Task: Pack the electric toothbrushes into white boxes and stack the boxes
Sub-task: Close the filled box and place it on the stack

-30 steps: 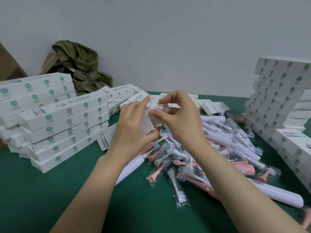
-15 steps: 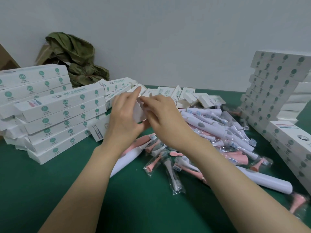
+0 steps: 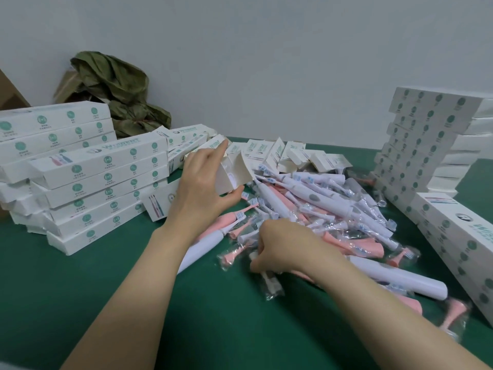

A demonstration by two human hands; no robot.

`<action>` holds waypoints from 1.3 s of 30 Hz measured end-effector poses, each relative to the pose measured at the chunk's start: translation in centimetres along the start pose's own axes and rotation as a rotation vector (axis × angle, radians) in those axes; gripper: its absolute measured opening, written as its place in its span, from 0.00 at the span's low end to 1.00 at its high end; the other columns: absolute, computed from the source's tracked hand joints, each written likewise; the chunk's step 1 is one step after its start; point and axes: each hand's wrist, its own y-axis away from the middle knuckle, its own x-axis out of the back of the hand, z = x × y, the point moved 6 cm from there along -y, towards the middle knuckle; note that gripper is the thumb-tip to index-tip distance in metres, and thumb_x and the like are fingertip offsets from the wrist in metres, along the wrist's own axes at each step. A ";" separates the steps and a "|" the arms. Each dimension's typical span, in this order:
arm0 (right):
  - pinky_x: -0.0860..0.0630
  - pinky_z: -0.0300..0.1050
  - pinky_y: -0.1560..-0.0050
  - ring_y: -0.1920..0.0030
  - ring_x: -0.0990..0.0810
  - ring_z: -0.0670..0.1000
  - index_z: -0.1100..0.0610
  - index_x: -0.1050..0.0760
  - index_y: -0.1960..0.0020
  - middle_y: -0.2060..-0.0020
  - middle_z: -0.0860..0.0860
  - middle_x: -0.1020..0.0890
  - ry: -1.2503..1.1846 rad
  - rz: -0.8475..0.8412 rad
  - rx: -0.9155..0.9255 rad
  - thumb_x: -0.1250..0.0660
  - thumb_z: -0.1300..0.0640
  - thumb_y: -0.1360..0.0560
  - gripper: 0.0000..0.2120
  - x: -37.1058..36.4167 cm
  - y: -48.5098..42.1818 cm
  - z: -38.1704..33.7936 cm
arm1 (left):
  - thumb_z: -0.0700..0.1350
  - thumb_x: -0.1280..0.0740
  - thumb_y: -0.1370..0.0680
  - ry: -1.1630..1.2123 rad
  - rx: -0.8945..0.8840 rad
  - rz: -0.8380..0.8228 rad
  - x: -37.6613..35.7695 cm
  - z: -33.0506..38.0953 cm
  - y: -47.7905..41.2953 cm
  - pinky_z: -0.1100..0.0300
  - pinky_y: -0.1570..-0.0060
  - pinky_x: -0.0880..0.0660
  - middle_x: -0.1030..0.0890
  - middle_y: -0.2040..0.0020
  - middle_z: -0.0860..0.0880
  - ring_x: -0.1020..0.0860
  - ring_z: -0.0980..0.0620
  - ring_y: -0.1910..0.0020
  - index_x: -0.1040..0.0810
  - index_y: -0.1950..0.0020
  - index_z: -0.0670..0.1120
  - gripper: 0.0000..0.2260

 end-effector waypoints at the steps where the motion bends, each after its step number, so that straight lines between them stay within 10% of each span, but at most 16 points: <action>1: 0.32 0.40 0.65 0.67 0.28 0.51 0.59 0.26 0.62 0.68 0.51 0.26 -0.077 -0.023 0.002 0.30 0.52 0.30 0.10 0.2 -0.2 0.2 | 0.40 0.23 0.33 0.000 -0.003 0.003 0.1 0.0 0.0 0.66 0.44 0.41 0.25 0.48 0.38 0.27 0.37 0.48 0.31 0.31 0.35 0.33; 9: 0.22 0.40 0.65 0.63 0.19 0.51 0.61 0.30 0.51 0.65 0.53 0.18 -0.964 -0.427 0.395 0.44 0.64 0.21 0.04 4.0 1.3 -1.7 | 0.42 0.25 0.31 0.039 -0.003 -0.004 0.1 -0.1 0.1 0.69 0.43 0.42 0.25 0.47 0.38 0.33 0.50 0.46 0.31 0.31 0.35 0.31; 14: 0.23 0.40 0.68 0.69 0.25 0.48 0.58 0.26 0.57 0.67 0.52 0.24 -1.285 -0.092 0.395 0.39 0.60 0.21 0.07 6.4 -0.7 -3.4 | 0.41 0.32 0.28 0.191 0.111 0.043 0.3 -0.6 0.3 0.79 0.44 0.40 0.30 0.46 0.59 0.35 0.62 0.46 0.31 0.29 0.44 0.26; 17: 0.30 0.37 0.68 0.69 0.26 0.47 0.57 0.24 0.58 0.67 0.51 0.23 -1.394 0.170 0.322 0.37 0.60 0.22 0.07 7.6 -2.0 -2.0 | 0.38 0.22 0.35 0.101 0.065 0.090 0.7 -0.2 0.1 0.64 0.44 0.32 0.25 0.48 0.47 0.30 0.52 0.47 0.28 0.33 0.36 0.32; 24: 0.28 0.30 0.57 0.58 0.22 0.44 0.53 0.18 0.49 0.59 0.44 0.19 -0.676 0.555 0.298 0.33 0.56 0.23 0.06 10.6 -1.9 -0.8 | 0.41 0.21 0.35 0.061 0.036 0.138 1.2 0.1 -0.3 0.71 0.44 0.37 0.24 0.50 0.40 0.30 0.51 0.49 0.30 0.32 0.34 0.34; 30: 0.30 0.46 0.59 0.54 0.26 0.52 0.46 0.19 0.49 0.55 0.50 0.24 -0.015 0.627 0.325 0.39 0.52 0.21 0.10 11.5 -0.5 -2.6 | 0.42 0.24 0.35 0.083 0.013 0.088 0.6 0.2 -0.3 0.73 0.43 0.39 0.23 0.50 0.39 0.30 0.51 0.48 0.30 0.32 0.33 0.34; 34: 0.27 0.47 0.50 0.51 0.24 0.53 0.52 0.19 0.46 0.54 0.52 0.22 -0.082 0.619 0.346 0.37 0.56 0.22 0.09 10.7 -1.0 -3.6 | 0.40 0.22 0.36 0.081 0.009 0.091 0.4 0.1 -0.2 0.70 0.45 0.36 0.23 0.50 0.39 0.30 0.50 0.49 0.29 0.33 0.33 0.34; 39: 0.25 0.40 0.53 0.57 0.22 0.47 0.51 0.27 0.42 0.54 0.47 0.24 -0.909 0.474 0.331 0.32 0.61 0.27 0.16 10.1 -1.5 -2.0 | 0.45 0.25 0.35 0.088 0.067 0.138 1.0 -0.4 -0.3 0.67 0.48 0.35 0.23 0.50 0.40 0.29 0.51 0.49 0.30 0.33 0.34 0.34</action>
